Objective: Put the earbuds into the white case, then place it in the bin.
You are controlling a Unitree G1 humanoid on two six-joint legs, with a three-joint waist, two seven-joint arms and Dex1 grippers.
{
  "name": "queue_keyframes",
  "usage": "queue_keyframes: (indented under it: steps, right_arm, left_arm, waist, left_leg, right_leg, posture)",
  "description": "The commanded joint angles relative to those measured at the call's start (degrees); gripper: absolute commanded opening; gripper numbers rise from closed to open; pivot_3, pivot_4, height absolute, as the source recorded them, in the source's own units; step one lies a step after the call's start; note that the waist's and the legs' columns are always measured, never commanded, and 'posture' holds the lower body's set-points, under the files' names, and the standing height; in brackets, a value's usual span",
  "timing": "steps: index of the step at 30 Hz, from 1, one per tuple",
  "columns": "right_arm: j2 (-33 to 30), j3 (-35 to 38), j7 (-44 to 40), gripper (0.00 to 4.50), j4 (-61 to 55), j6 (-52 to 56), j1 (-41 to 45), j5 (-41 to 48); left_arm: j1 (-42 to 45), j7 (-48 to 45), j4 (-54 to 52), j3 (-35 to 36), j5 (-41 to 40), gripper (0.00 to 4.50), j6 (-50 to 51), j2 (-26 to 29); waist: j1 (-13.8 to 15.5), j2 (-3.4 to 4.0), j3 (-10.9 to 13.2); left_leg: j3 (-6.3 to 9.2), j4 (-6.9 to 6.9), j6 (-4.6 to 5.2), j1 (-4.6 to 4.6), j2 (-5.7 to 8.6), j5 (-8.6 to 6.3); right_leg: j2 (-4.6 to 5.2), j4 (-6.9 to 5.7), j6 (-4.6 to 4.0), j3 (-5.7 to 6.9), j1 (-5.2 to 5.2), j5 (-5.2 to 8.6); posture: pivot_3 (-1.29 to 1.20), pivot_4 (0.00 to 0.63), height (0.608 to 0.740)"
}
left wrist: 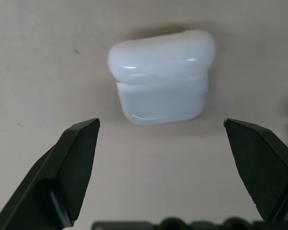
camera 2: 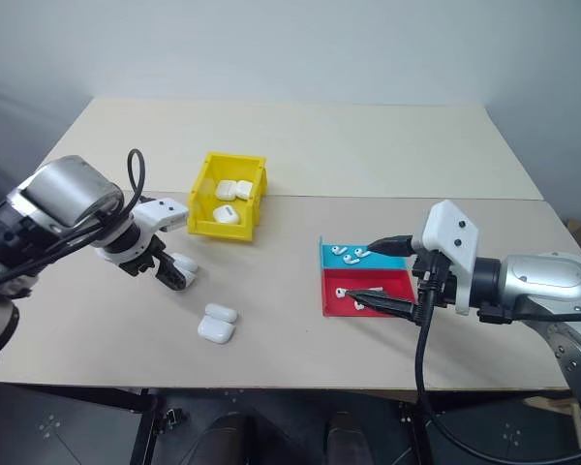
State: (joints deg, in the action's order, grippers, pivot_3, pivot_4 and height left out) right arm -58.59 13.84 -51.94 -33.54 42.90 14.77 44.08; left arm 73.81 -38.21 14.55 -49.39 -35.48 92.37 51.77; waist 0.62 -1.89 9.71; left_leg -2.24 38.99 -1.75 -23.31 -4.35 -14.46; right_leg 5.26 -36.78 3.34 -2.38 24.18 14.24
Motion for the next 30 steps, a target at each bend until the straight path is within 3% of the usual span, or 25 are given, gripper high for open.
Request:
queue_keyframes:
  steps: [1, 13, 30]
  right_arm:
    - [-1.01, 1.32, -0.40, 4.44, -0.18, 0.19, 1.52, 0.79]
    - [-2.78, 2.59, -2.45, 4.44, 1.01, 0.64, 1.96, 1.18]
    - [-2.11, 2.78, -1.30, 4.44, -0.40, 1.02, 1.08, 1.14]
  left_arm:
    - [2.33, 2.43, 3.05, -0.05, 0.21, 4.50, 0.13, -2.01]
    - [0.54, 10.79, 10.34, 4.54, -1.12, 4.50, 0.13, -9.89]
    - [0.12, 13.35, 6.68, 1.95, -6.35, 4.50, 0.13, -5.98]
  waist:
    - [0.03, 0.00, 0.00]
    - [-0.06, -0.01, 0.00]
    - [0.01, -0.01, 0.00]
  left_leg:
    - [0.01, 0.00, 0.00, -0.01, 0.00, 0.00]
    - [0.02, 0.00, 0.00, -0.04, 0.01, 0.00]
    - [0.02, 0.01, 0.00, -0.03, 0.01, 0.00]
  right_leg:
    - [0.00, 0.00, 0.00, 0.00, 0.01, 0.00]
    - [0.01, 0.02, 0.00, 0.02, 0.01, 0.00]
    - [0.02, -0.01, 0.00, 0.01, 0.00, 0.00]
  posture:
    - [0.00, 0.150, 0.740]
    - [0.00, 0.150, 0.740]
    - [0.00, 0.150, 0.740]
